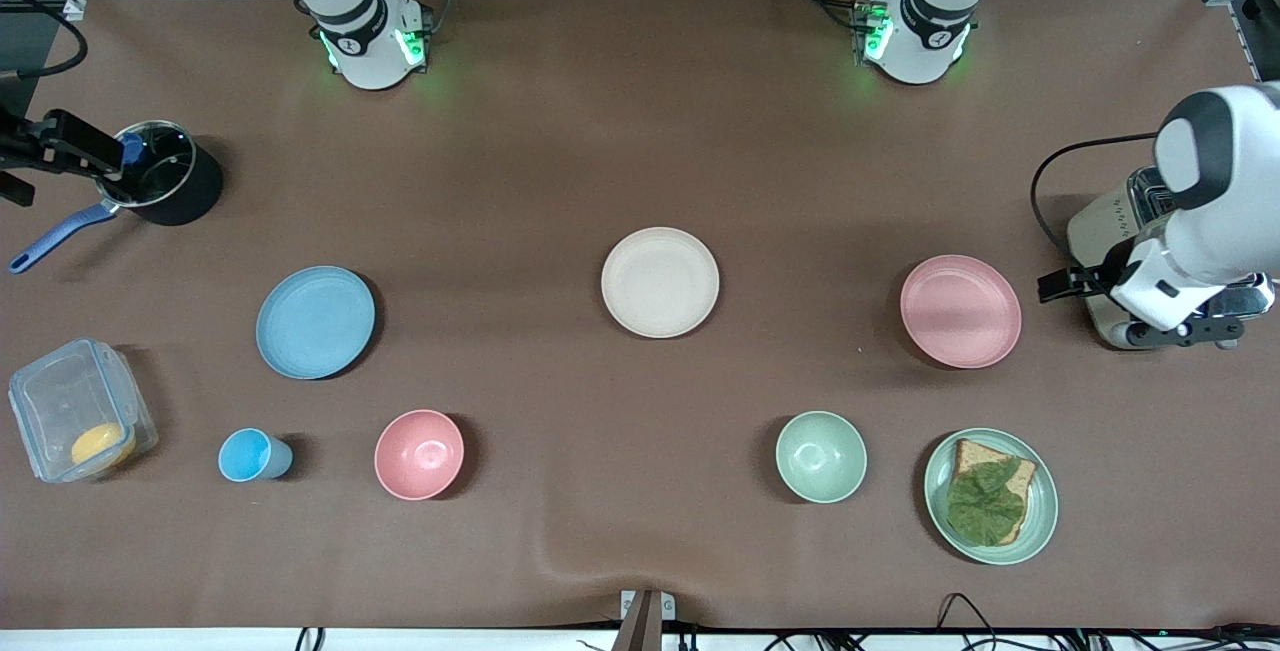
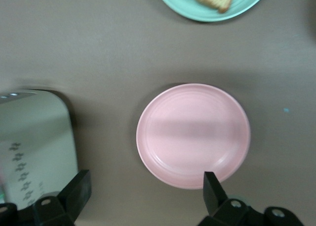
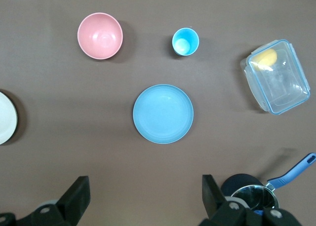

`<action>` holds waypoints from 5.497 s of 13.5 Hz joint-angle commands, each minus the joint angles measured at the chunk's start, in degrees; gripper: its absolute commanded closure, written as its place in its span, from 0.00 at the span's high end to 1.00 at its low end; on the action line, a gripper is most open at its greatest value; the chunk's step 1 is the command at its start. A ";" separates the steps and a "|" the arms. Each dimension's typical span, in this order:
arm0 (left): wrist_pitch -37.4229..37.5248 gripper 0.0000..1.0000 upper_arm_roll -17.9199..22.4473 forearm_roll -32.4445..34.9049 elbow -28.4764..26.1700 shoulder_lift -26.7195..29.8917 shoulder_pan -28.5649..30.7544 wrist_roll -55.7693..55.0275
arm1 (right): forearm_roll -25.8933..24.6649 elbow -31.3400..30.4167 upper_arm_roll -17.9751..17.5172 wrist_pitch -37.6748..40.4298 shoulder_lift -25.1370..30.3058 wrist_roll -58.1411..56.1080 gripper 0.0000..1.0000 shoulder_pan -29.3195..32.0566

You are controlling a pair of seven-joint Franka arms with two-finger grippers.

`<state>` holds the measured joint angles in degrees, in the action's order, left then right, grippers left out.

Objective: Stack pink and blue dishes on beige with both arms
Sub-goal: 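Reach the left gripper down to the rim of the pink plate, then close the left gripper on the pink plate rim, then carry the pink plate over the beige plate while the right gripper reaches the blue plate, then lower the pink plate onto the beige plate while the right gripper grasps the blue plate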

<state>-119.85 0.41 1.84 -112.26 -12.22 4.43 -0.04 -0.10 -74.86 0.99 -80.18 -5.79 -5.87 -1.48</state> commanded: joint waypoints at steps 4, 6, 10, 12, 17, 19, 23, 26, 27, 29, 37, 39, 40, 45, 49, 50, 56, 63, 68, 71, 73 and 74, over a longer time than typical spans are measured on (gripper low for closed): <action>-12.77 1.00 -0.41 -0.69 -6.92 -5.69 4.00 1.01 | -0.34 -1.16 -0.02 0.20 1.49 0.42 1.00 -0.63; -14.27 1.00 -0.58 -1.48 -6.83 -8.07 3.92 0.92 | -0.25 -1.16 -0.02 0.11 1.49 0.42 1.00 -0.63; -20.33 1.00 -0.76 -3.94 -6.92 -13.44 3.48 0.75 | -0.08 -1.16 -0.02 0.20 1.49 0.42 1.00 -0.54; -20.34 1.00 -1.29 -3.95 -6.92 -13.71 3.92 0.83 | -0.08 -1.16 -0.02 0.29 1.49 0.42 1.00 -0.54; -20.43 0.65 -1.29 -3.95 -6.92 -14.32 4.01 0.92 | 0.10 -1.16 -0.02 -0.06 1.31 0.42 1.00 -0.36; -20.43 0.56 -1.29 -3.95 -6.92 -14.67 4.01 1.01 | 0.10 -1.16 0.07 -0.06 1.31 0.42 1.00 -0.45; -20.43 0.00 -1.46 -3.95 -6.74 -14.41 3.92 0.66 | 0.01 -1.16 0.07 -0.06 1.22 0.42 1.00 -0.45; -19.64 0.00 -2.16 -3.95 -6.65 -12.05 4.10 1.36 | -0.42 -1.42 0.07 0.47 0.96 -0.10 1.00 -0.71; -18.07 0.00 -2.77 -3.95 -6.48 -10.56 4.10 1.36 | -0.86 -1.43 0.07 0.38 0.79 -0.28 1.00 -0.80; -13.16 0.00 -5.66 -6.47 -5.95 -6.61 4.10 1.27 | -0.78 -1.51 0.07 0.55 0.70 -0.37 1.00 -0.45; 5.33 0.00 -21.12 -13.09 6.35 -3.68 3.04 -16.97 | -0.68 -2.22 0.24 2.66 -12.13 0.07 1.00 0.25; 2.97 0.00 -23.17 -13.00 6.36 -4.65 -0.71 -23.92 | -0.78 -3.00 0.33 3.27 -14.93 -1.50 1.00 3.13; 1.56 0.00 -23.08 -12.74 6.35 -5.35 -4.22 -28.22 | 0.09 -6.31 0.33 2.32 -16.51 -4.12 1.00 5.68; -7.06 0.00 -23.00 -4.33 5.83 -12.37 -17.85 -48.87 | 5.80 -26.96 0.24 -22.25 -18.20 -16.54 1.00 12.12; -8.21 0.00 -23.08 -0.25 5.48 -15.37 -20.07 -53.22 | 7.75 -33.86 0.07 -34.94 -19.95 -16.54 1.00 9.83; -8.99 0.00 -23.17 -0.25 5.56 -16.16 -20.60 -53.31 | 7.75 -33.77 0.07 -35.13 -20.31 -16.71 1.00 10.44; -13.31 0.00 -23.08 -0.25 4.42 -17.84 -22.27 -55.07 | 7.66 -33.77 0.15 -42.33 -24.61 -17.15 1.00 12.99; -13.31 1.00 -23.08 -0.25 4.86 -17.93 -22.62 -55.68 | 7.57 -33.42 0.15 -44.36 -27.43 -22.08 0.92 13.52; -10.95 1.00 -21.95 -0.17 5.74 -9.26 -20.96 -57.44 | 7.57 -33.42 0.15 -44.27 -27.69 -22.16 0.43 13.61; -3.67 1.00 -21.76 2.54 7.14 -1.17 -14.73 -54.73 | 7.66 -33.42 0.15 -44.18 -27.69 -22.16 0.24 13.61; 4.66 1.00 -21.68 4.92 9.59 2.80 -11.91 -48.68 | 7.57 -33.42 0.15 -43.92 -27.60 -22.25 0.13 13.52; 9.41 1.00 -21.68 6.06 12.13 3.95 -9.99 -44.39 | 7.66 -33.33 0.15 -43.66 -27.34 -22.77 0.09 13.44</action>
<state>-117.17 -21.10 5.34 -102.30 -11.37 -7.86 -49.39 6.72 -108.59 1.70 -124.38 -33.20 -26.75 11.15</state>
